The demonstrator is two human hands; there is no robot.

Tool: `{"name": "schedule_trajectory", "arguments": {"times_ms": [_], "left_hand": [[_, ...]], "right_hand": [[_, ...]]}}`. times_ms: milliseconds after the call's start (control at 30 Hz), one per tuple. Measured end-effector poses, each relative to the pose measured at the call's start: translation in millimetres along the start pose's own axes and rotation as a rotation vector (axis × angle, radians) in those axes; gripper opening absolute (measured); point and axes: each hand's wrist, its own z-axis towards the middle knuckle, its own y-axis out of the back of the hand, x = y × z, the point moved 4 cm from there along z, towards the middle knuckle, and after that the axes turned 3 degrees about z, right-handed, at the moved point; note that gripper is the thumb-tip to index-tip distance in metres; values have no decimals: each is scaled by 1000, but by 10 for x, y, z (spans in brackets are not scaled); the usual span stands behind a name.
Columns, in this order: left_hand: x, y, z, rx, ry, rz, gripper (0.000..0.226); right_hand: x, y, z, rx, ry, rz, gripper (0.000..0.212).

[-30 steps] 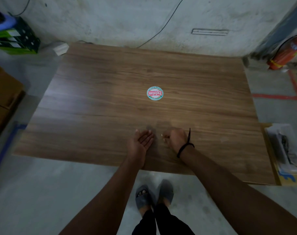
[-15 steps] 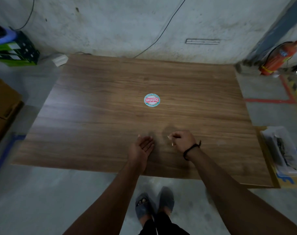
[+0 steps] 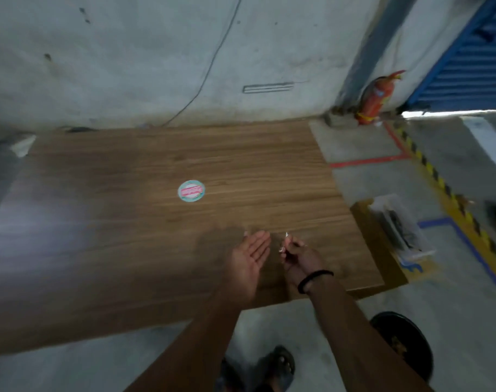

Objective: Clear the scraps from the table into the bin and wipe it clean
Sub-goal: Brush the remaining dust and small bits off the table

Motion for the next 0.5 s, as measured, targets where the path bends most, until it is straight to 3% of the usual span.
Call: {"name": "schedule_trajectory", "arguments": {"times_ms": [200,500], "left_hand": [[725,-1088,-26,94,111,76,35],[2515,-2228,-156,261,293,309,33]], "right_hand": [[727,786,-275,-49,189,188,27],[1511,2763,-698,-167,308,317,26]]}}
